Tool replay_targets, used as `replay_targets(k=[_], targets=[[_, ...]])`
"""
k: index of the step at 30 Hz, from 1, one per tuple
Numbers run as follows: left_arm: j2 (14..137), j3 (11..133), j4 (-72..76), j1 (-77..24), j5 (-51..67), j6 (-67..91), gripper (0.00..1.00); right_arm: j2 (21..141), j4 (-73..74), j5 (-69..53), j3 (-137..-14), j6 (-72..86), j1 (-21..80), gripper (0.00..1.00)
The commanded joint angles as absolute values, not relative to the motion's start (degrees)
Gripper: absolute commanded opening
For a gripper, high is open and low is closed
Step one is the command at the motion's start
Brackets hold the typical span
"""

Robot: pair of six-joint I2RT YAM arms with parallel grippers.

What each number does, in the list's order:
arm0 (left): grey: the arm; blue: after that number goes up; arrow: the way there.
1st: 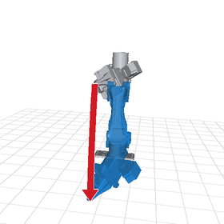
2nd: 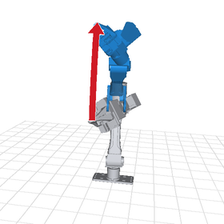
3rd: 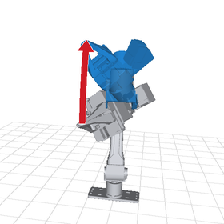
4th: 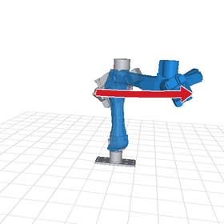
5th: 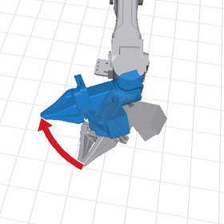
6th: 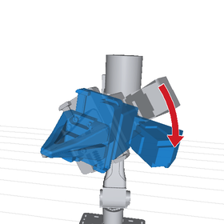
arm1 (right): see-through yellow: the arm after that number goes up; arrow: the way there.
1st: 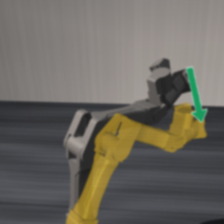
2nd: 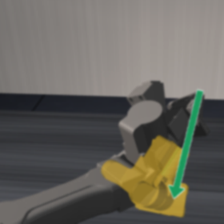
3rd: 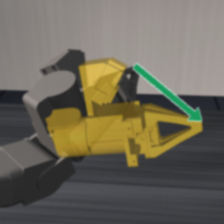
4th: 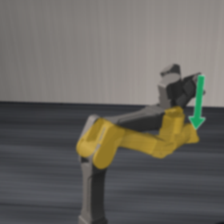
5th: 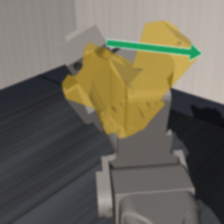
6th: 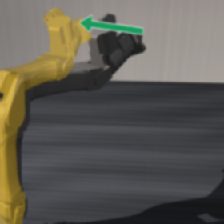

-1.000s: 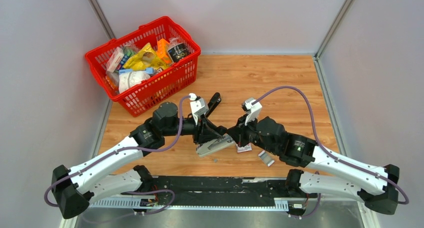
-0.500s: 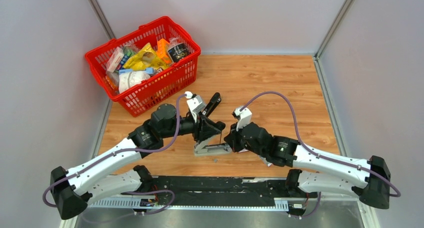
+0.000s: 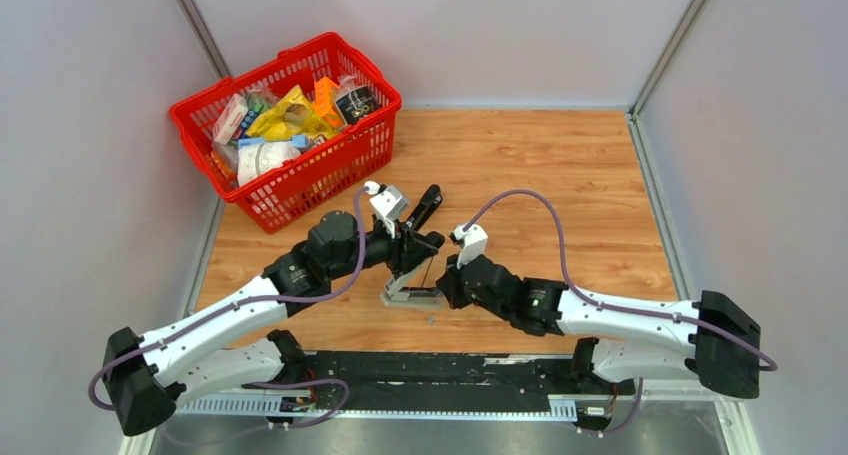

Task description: Unload the staples from the stapler

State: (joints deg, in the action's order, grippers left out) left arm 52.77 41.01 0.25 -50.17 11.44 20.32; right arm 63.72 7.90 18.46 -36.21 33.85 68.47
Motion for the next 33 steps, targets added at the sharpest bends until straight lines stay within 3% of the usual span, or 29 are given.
replay_targets(k=[1, 18, 33], targets=[[52.1, 41.6, 12.9, -49.9, 3.8, 20.5, 0.00, 66.0, 0.8, 19.0, -34.9, 35.7, 69.5, 0.00], [55.6, 41.6, 15.8, -49.9, -2.9, 21.2, 0.00, 75.6, -20.4, 13.3, -31.8, 30.4, 70.3, 0.00], [59.6, 44.0, 15.3, -49.8, -9.0, 22.1, 0.00, 78.5, -30.0, 9.5, -28.8, 31.5, 70.8, 0.00]])
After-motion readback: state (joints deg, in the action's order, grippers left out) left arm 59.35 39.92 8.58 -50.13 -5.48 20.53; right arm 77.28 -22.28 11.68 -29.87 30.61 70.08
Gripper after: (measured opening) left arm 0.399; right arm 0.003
